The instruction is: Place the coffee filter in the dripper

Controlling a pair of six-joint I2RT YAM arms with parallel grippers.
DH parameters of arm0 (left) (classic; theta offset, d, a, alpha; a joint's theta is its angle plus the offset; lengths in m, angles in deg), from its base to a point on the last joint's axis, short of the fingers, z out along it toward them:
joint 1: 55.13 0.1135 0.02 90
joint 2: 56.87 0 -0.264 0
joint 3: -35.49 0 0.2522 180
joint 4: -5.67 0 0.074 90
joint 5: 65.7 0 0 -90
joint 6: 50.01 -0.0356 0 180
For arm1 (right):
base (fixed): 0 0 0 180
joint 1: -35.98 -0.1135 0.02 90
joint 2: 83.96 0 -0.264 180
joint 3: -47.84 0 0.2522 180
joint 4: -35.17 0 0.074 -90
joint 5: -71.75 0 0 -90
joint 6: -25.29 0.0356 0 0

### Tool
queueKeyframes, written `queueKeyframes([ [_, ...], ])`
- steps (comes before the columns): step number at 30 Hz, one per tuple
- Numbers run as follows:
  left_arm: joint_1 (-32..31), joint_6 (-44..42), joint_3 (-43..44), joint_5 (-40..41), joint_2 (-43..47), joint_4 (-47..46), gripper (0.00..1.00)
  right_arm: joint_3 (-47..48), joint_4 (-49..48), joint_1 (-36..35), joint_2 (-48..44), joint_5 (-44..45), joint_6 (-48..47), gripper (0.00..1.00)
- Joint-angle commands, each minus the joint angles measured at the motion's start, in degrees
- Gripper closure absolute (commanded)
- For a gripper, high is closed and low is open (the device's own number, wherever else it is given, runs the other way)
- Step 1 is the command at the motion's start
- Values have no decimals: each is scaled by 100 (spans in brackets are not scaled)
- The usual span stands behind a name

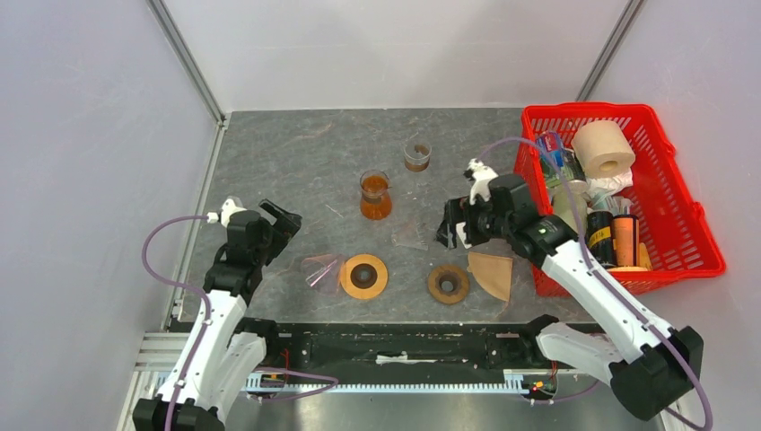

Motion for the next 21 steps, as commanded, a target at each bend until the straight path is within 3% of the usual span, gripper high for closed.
queueKeyframes([
  [1, 13, -184, -16, 27, -85, -185, 0, 60, 531, -716, 304, 780, -204, 1],
  [11, 15, -150, -52, 110, -81, -158, 0, -299, 1830, -814, 840, 1831, 1450, 1],
  [21, 8, -148, -82, 62, -89, -158, 0, -1029, 994, -853, 1024, 1792, 2104, 21],
])
